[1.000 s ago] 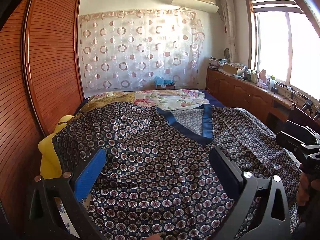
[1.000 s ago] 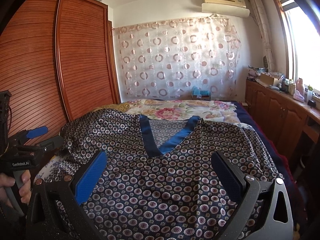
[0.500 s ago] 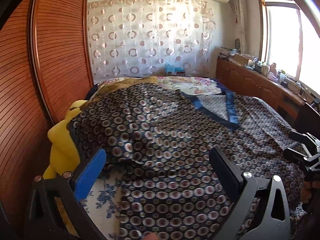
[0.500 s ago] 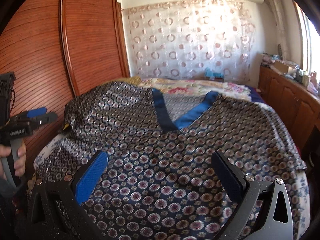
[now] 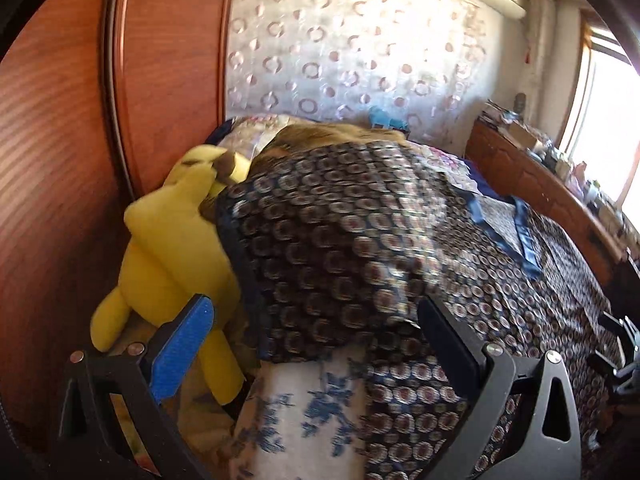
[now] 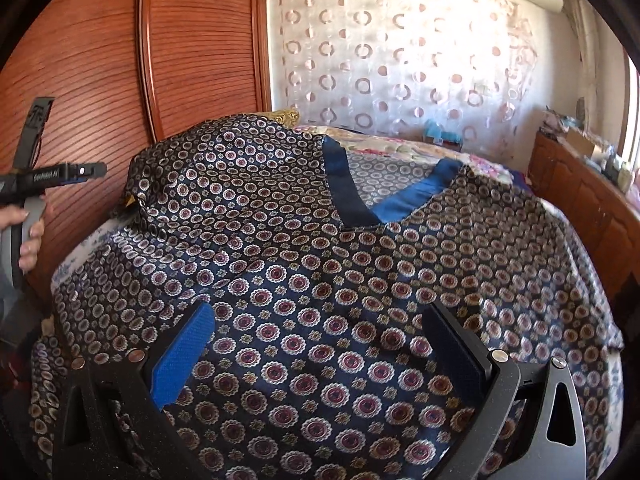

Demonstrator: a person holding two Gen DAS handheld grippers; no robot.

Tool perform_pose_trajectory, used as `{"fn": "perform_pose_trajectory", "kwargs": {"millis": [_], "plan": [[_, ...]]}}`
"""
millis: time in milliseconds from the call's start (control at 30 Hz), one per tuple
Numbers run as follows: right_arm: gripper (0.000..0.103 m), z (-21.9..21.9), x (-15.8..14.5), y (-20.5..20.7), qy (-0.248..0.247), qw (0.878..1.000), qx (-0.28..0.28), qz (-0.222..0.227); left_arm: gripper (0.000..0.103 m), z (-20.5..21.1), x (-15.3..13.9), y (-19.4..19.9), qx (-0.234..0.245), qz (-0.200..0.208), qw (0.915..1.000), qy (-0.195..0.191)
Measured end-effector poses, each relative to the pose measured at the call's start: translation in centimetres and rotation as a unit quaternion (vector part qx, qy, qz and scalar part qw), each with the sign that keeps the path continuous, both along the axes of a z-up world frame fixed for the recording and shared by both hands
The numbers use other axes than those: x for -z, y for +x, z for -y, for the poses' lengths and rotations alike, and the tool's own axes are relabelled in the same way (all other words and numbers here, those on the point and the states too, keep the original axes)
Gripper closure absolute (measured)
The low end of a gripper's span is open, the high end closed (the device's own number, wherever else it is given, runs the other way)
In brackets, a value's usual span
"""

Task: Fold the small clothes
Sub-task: 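Reach the left tool to the shirt side edge and close on it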

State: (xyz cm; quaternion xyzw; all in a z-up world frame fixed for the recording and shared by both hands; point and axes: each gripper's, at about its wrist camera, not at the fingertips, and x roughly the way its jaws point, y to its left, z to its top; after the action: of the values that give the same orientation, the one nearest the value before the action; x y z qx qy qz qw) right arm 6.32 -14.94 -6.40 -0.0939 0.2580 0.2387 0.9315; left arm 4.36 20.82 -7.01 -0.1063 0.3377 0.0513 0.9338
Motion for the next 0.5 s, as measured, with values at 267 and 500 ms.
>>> {"fn": "perform_pose_trajectory", "kwargs": {"millis": [267,500], "plan": [[0.0,-0.6,0.4,0.8,-0.011,1.0,0.0,-0.004,0.014,-2.0,4.0,3.2,0.004,-0.07,0.9967,-0.042],[0.0,-1.3,0.6,1.4,-0.017,1.0,-0.003,-0.012,0.017,-2.1,7.0,4.4,0.011,-0.125,0.9912,-0.042]]}}
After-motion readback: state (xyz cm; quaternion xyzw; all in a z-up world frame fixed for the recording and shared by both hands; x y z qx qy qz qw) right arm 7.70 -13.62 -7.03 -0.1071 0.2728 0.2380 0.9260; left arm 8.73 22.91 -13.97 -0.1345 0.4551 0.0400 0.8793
